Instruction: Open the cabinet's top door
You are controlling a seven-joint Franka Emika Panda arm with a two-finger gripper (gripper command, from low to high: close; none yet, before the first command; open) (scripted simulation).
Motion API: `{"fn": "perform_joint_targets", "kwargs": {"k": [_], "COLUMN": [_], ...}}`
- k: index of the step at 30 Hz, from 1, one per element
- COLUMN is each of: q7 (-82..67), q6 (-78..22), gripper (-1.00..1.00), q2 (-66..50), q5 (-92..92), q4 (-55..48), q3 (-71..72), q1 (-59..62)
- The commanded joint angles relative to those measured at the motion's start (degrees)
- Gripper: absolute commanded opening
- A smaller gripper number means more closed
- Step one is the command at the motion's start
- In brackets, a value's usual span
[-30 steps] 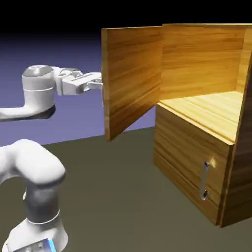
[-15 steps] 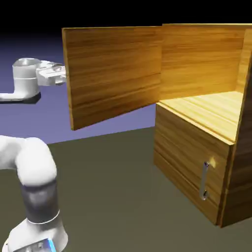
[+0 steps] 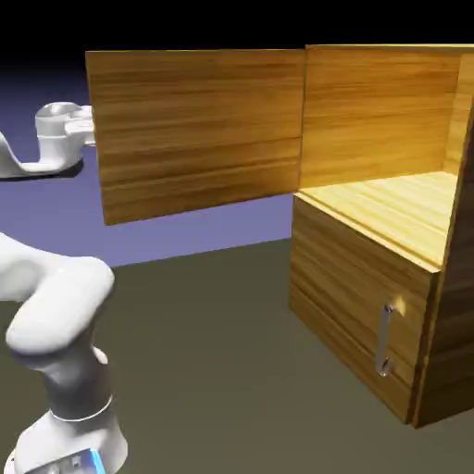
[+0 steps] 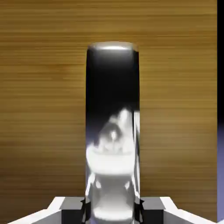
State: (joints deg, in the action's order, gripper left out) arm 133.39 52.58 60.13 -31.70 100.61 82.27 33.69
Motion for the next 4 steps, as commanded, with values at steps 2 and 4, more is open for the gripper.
{"fn": "perform_joint_targets", "kwargs": {"k": [2, 4], "q7": [-1.3, -2.7], "q6": [-2.4, -4.8], "gripper": [-1.00, -1.00], "q2": [1.0, 2.0], "q5": [0.4, 0.8], "q4": [-4.1, -8.3], "q3": [1.6, 2.9], "q1": [3.7, 7.2]}}
